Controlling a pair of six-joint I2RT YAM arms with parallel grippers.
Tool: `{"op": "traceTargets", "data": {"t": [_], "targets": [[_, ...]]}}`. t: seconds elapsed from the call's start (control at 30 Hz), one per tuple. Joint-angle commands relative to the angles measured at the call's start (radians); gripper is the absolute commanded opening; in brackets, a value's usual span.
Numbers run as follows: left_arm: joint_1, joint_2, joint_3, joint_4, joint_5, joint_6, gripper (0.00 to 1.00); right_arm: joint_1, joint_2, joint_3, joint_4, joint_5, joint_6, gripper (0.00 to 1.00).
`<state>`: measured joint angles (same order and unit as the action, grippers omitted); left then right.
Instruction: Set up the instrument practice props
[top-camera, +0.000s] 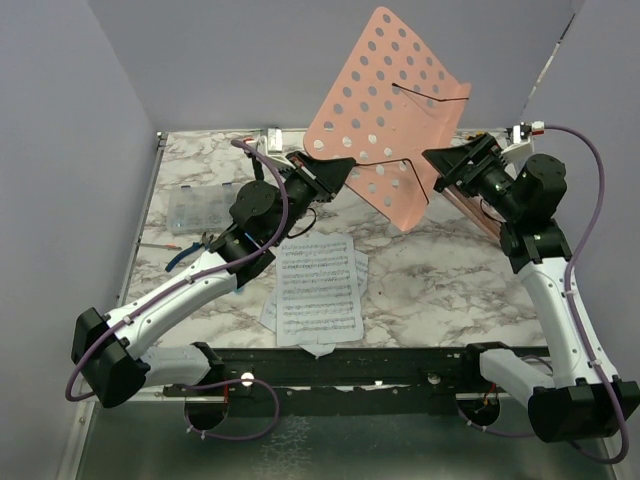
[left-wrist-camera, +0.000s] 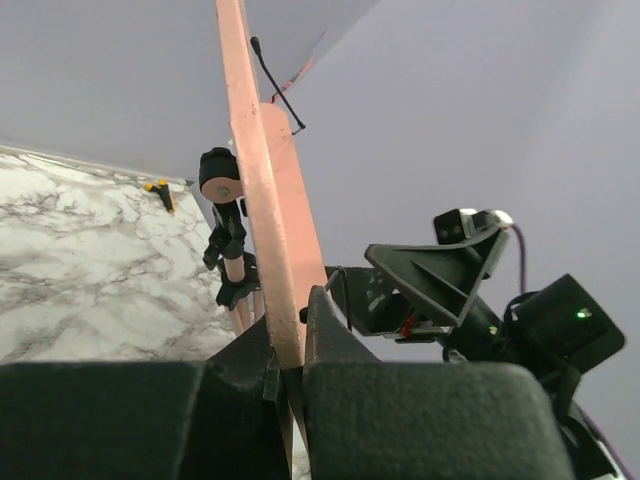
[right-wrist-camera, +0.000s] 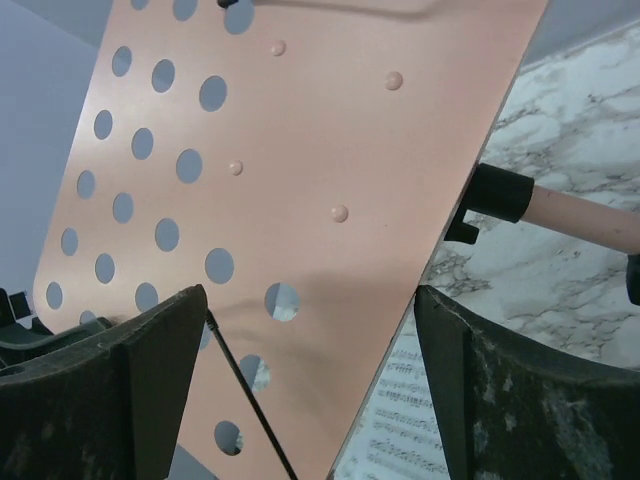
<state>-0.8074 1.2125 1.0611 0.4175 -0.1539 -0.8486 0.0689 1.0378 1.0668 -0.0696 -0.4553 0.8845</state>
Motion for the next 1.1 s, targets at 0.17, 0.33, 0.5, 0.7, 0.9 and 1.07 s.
{"op": "traceTargets", "data": {"t": [0.17, 0.33, 0.5, 0.7, 0.9, 1.07], "targets": [[-0.02, -0.032, 0.112, -0.012, 0.025, 0.133, 0.0, 0.008, -0.134, -0.042, -0.013, 0.17, -0.352, 0.91], [-0.021, -0.055, 0.125, -0.076, -0.019, 0.185, 0.0, 0.008, -0.202, -0.166, 0.025, 0.155, -0.54, 0.91], [-0.02, -0.081, 0.137, -0.131, -0.077, 0.225, 0.0, 0.008, -0.242, -0.306, 0.126, 0.152, -0.652, 0.9], [-0.02, -0.096, 0.167, -0.197, -0.092, 0.261, 0.0, 0.008, -0.199, -0.401, 0.184, 0.165, -0.738, 0.9], [-0.019, -0.129, 0.163, -0.222, -0.122, 0.266, 0.0, 0.008, -0.097, -0.45, 0.25, 0.21, -0.781, 0.91], [-0.019, -0.147, 0.181, -0.241, -0.116, 0.275, 0.0, 0.008, -0.006, -0.437, 0.286, 0.158, -0.827, 0.92]]}}
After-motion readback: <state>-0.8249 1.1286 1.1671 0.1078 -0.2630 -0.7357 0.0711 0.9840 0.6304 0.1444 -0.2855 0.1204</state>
